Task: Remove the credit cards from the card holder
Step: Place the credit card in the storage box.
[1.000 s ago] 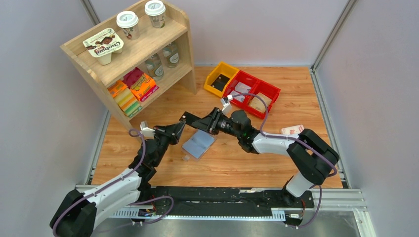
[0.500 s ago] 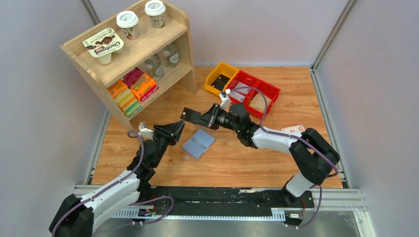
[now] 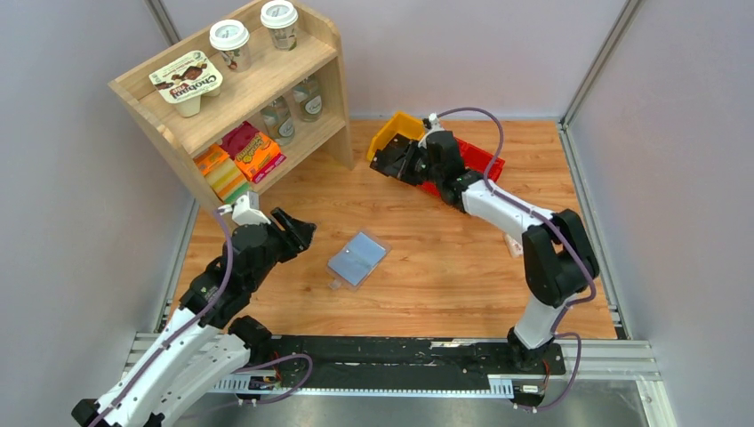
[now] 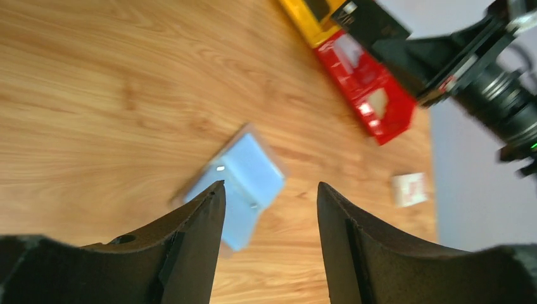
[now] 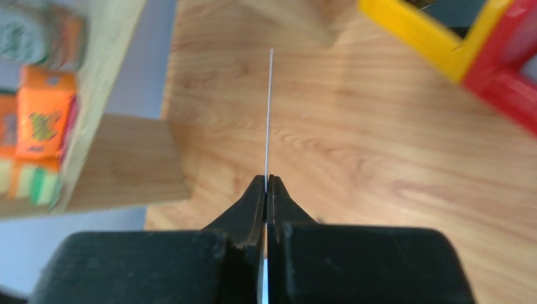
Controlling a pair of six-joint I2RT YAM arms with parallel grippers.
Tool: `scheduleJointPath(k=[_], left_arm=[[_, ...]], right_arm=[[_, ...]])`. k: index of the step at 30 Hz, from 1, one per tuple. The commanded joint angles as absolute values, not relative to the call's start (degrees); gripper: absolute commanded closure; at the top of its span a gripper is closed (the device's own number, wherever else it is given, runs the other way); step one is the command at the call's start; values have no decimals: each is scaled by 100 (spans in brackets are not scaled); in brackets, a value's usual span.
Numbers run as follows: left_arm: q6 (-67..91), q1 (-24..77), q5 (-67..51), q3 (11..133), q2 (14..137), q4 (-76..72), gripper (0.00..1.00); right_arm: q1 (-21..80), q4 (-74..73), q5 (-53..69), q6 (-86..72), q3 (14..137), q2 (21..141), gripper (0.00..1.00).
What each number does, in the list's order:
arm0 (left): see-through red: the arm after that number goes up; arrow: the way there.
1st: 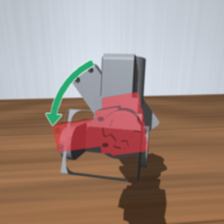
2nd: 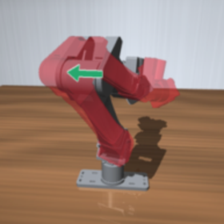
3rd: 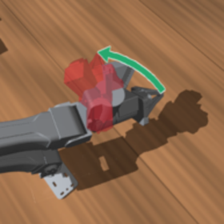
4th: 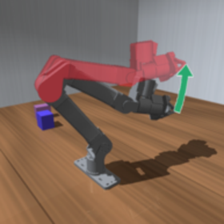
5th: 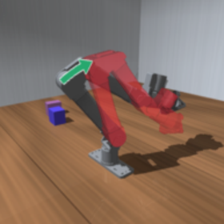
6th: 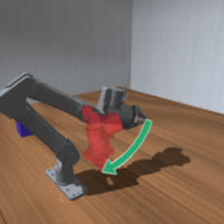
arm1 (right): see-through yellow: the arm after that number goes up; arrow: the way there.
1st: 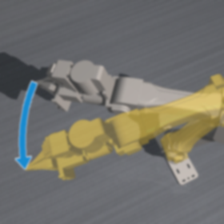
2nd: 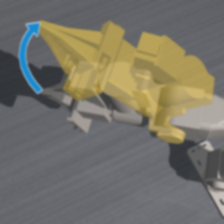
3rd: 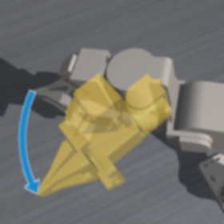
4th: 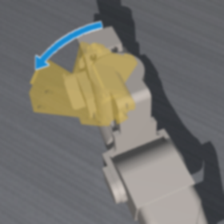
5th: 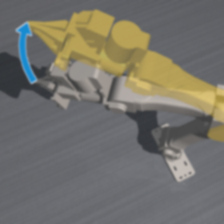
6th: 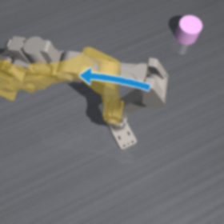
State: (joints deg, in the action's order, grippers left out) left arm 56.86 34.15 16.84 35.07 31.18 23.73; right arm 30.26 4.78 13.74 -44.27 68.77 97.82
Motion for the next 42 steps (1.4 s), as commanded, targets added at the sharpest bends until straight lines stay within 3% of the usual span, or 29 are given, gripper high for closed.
scheduleJointPath(k=[1, 4, 10, 20, 22, 24, 27, 32, 42], left_arm=[[3598, 3445, 2178, 4306, 3226, 4657, 33], [3051, 3445, 2583, 4596, 3007, 4930, 20], [2102, 3445, 3189, 4685, 2419, 4703, 20], [1925, 3428, 3489, 4368, 1486, 4360, 20], [1907, 3428, 3507, 4333, 1380, 4316, 20], [1890, 3402, 3507, 4324, 1354, 4298, 19], [1881, 3349, 3428, 4333, 1371, 4298, 19], [1872, 3296, 3349, 4342, 1371, 4289, 19], [1951, 3278, 3313, 4316, 871, 4307, 19]], right_arm=[[2752, -482, 766, -3684, 7803, 10457, 100], [2567, -659, 501, -3560, 8401, 10993, 100], [2356, -958, 360, -3384, 9727, 12163, 100], [2276, -879, 774, -3313, 11275, 13429, 95], [2268, -1028, 677, -3348, 11443, 13517, 86], [2268, -1160, 423, -3392, 11444, 13483, 65], [2259, -1301, 10, -3384, 11216, 13228, 52], [2259, -1450, -518, -3217, 10794, 12640, 39], [2259, -1802, -1054, -2716, 9942, 10927, 25]])
